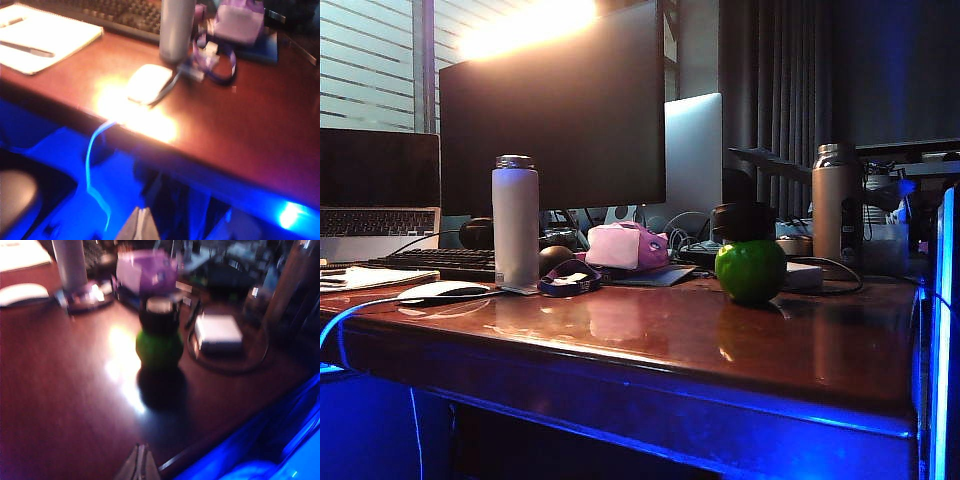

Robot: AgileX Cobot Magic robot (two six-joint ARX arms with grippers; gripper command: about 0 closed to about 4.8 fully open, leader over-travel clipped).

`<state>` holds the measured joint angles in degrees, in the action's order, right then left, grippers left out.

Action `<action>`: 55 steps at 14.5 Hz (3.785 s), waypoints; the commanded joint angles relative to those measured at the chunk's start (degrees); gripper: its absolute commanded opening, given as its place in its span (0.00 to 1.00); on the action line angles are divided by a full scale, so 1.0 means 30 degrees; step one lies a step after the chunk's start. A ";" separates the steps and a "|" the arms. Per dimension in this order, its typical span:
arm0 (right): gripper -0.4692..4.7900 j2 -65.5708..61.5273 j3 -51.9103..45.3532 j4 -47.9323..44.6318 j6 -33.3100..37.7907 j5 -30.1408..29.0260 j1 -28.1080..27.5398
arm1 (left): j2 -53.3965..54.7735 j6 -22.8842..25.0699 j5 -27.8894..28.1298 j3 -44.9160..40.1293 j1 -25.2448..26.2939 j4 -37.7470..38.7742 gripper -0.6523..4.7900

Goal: Stack the black thermos bottle cap from the table onto the green apple.

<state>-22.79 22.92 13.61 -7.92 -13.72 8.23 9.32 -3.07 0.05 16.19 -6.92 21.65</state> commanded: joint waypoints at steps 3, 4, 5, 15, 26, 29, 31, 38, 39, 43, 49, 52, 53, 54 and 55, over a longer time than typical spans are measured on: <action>0.08 0.0109 -0.3213 -0.2914 0.0801 -0.0022 -0.0015 | -0.0029 -0.0138 0.0328 -0.2965 -0.0022 -0.1982 0.11; 0.08 0.0117 -0.3694 -0.3002 0.0962 0.0036 -0.0022 | -0.0029 -0.0124 0.0350 -0.3483 -0.0022 -0.2004 0.11; 0.08 0.0233 -0.4116 -0.3293 0.1231 0.0022 -0.0015 | -0.0029 -0.0080 0.0357 -0.3745 -0.0022 -0.2076 0.11; 0.08 0.0328 -0.7300 -0.4925 0.3082 0.0015 -0.0015 | -0.0044 0.0831 0.0066 -0.4896 -0.0022 -0.2630 0.11; 0.08 0.0517 -0.7519 -0.4182 0.3067 0.0029 -0.0007 | -0.0044 0.0809 0.0044 -0.4889 -0.0022 -0.2674 0.11; 0.08 0.0517 -0.7519 -0.4182 0.3075 0.0029 -0.0007 | -0.0044 0.0809 0.0044 -0.4889 -0.0022 -0.2674 0.11; 0.08 0.0517 -0.7519 -0.4182 0.3075 0.0029 -0.0007 | -0.0044 0.0809 0.0044 -0.4889 -0.0022 -0.2674 0.11; 0.08 0.6936 -0.7519 -0.3490 0.3067 -0.0044 -0.2106 | -0.3096 0.0809 -0.0029 -0.4983 0.1107 -0.3184 0.11; 0.08 0.7606 -0.7519 -0.3388 0.3067 -0.0044 -0.2696 | -0.3096 0.0809 -0.0029 -0.5100 0.1435 -0.3206 0.11; 0.08 0.7555 -0.7519 -0.3439 0.3067 0.0022 -0.3840 | -0.3096 0.0801 -0.0036 -0.5282 0.1654 -0.3767 0.11; 0.08 0.7555 -0.7519 -0.3453 0.3075 -0.0007 -0.4182 | -0.3096 0.0809 -0.0022 -0.5282 0.1071 -0.3752 0.11; 0.08 0.7555 -0.7519 -0.3453 0.3067 0.0022 -0.4779 | -0.3096 0.0809 -0.0080 -0.5282 0.0175 -0.3752 0.11; 0.08 0.7555 -0.7519 -0.3453 0.3067 0.0022 -0.4779 | -0.3096 0.0801 -0.0073 -0.5282 0.0204 -0.3752 0.11; 0.08 0.7555 -0.7519 -0.3453 0.3067 0.0022 -0.4779 | -0.3096 0.0809 -0.0073 -0.5282 0.0197 -0.3752 0.11; 0.08 0.7555 -0.7519 -0.3453 0.3067 0.0022 -0.4779 | -0.3096 0.0801 -0.0080 -0.5282 0.0197 -0.3752 0.11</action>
<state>-0.19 0.58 3.95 1.08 -13.65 -6.04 0.21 -0.91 0.05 0.84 -6.42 10.02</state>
